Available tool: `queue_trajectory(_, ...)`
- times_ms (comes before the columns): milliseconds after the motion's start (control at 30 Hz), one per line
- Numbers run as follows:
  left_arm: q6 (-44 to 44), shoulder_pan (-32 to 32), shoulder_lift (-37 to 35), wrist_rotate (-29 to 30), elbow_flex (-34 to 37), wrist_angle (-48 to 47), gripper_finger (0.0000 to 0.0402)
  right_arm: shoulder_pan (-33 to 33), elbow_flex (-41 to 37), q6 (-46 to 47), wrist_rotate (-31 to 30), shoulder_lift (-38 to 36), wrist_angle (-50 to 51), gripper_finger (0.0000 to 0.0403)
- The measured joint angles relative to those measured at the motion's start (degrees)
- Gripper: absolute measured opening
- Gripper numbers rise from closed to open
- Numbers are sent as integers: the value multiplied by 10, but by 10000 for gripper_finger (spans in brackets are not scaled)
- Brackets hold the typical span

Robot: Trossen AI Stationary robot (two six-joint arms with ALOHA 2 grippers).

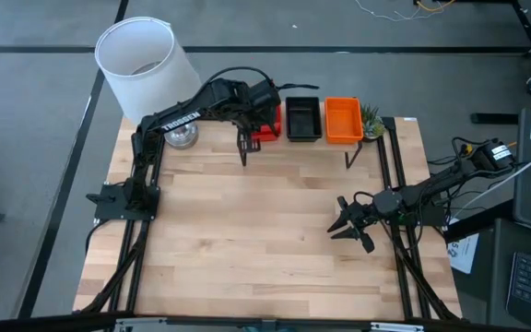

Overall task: Stack baskets on shelf by color
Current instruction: Stack the top red bin on the other red bins on the shelf

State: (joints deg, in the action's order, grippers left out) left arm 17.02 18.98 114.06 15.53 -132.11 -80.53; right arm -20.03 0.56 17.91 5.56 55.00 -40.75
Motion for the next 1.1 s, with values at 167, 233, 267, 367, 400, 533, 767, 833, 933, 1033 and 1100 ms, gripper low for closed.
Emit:
queue_trajectory(167, 0, 0, 0, -11, 0, -7, 0, 0, 0, 0, 0, 0, 0, 106)
queue_trajectory(233, 0, 0, 0, -15, 0, -7, 4, 0, 0, 0, 0, 0, 0, 106)
queue_trajectory(267, -1, 0, 0, -13, 0, -7, 9, 0, 0, 0, 0, 0, 0, 106)
queue_trajectory(367, 0, 0, 0, -6, 0, -7, 28, 0, 0, 0, 0, 0, 0, 106)
queue_trajectory(400, -1, 0, 0, -3, 0, -7, 35, 0, 0, 0, 0, 0, 0, 106)
queue_trajectory(533, 0, 0, 0, 0, 0, -2, 61, 0, 0, 0, 0, 0, 0, 106)
queue_trajectory(767, 0, 0, 0, 8, 0, 5, 83, 0, 0, 0, 0, 0, 0, 106)
queue_trajectory(833, 0, 0, 0, 23, 0, 5, 85, 0, 0, 0, 0, 0, 0, 106)
queue_trajectory(933, 0, -2, 0, 36, 14, 16, 85, 0, 0, 0, 0, 0, 0, 106)
queue_trajectory(1033, -1, -6, 2, 36, 43, 22, 84, 0, 0, 0, 0, 0, 0, 106)
queue_trajectory(1100, 0, -7, 2, 36, 63, 27, 85, 0, 0, 0, 0, 0, 0, 106)
